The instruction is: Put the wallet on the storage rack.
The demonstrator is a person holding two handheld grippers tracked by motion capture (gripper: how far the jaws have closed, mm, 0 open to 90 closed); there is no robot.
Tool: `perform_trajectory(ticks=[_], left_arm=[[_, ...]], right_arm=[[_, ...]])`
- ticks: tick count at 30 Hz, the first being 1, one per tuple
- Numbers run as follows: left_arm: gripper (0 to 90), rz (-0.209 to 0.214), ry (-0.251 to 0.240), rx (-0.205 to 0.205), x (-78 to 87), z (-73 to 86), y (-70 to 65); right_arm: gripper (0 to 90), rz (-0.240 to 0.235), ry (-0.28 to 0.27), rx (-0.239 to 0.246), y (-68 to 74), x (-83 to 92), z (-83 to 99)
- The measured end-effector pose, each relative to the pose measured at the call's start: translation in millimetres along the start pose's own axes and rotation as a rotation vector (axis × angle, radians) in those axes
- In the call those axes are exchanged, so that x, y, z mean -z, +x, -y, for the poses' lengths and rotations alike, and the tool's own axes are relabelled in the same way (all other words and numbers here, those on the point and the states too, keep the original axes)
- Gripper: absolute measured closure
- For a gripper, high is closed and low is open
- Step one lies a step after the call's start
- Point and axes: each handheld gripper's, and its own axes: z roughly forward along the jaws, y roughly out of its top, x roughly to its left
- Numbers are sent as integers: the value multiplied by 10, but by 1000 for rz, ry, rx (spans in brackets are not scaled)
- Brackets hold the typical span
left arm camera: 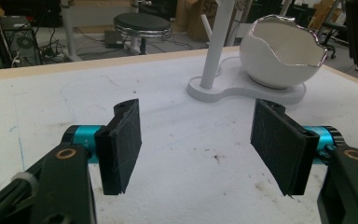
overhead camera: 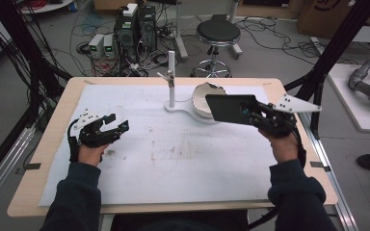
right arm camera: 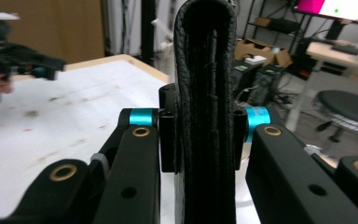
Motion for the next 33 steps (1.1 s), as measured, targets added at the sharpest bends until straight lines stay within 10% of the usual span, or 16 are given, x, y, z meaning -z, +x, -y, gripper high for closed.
perform_trajectory(ticks=[13,26,33], left_arm=[[334,-5,-7,9,23,-4,22],[334,0,-3,16,17,4,29],[334,1,-1,15,19,4,34]], right_arm=[[740,8,219,280,-250,-800,-494],[736,28,345,307,-399,-1227,-323],[725,18,400,373,-231,-1546,-213]])
